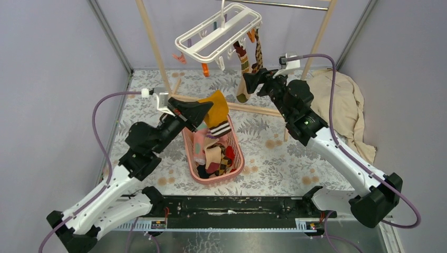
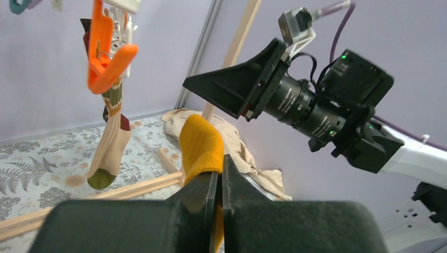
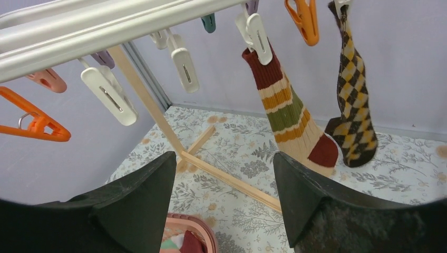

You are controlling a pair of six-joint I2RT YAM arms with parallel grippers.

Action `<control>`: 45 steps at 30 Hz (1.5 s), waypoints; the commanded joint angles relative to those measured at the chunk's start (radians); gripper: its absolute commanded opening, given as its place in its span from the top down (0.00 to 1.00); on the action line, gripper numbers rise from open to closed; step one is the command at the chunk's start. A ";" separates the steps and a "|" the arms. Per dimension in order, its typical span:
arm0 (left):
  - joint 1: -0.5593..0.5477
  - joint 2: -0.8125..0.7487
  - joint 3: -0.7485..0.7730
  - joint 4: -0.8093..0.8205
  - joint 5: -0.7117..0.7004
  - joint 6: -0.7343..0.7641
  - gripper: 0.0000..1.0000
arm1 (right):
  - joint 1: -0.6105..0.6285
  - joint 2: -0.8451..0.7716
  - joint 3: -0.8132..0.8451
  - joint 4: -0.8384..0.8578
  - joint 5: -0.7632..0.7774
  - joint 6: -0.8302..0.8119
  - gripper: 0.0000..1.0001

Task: Remove the socks clipped to the hanger
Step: Remove the sock from the hanger, then place the sock in the bin.

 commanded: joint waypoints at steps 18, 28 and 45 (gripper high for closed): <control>-0.004 0.008 -0.232 -0.194 -0.152 -0.151 0.26 | -0.006 -0.105 -0.162 0.000 0.029 0.066 0.24; -0.007 -0.082 -0.154 -0.350 -0.196 -0.122 0.01 | -0.006 -0.036 -0.132 -0.030 -0.066 0.080 0.24; -0.022 0.137 -0.176 -0.146 -0.240 -0.069 0.01 | -0.007 -0.045 -0.120 -0.106 -0.055 0.074 0.26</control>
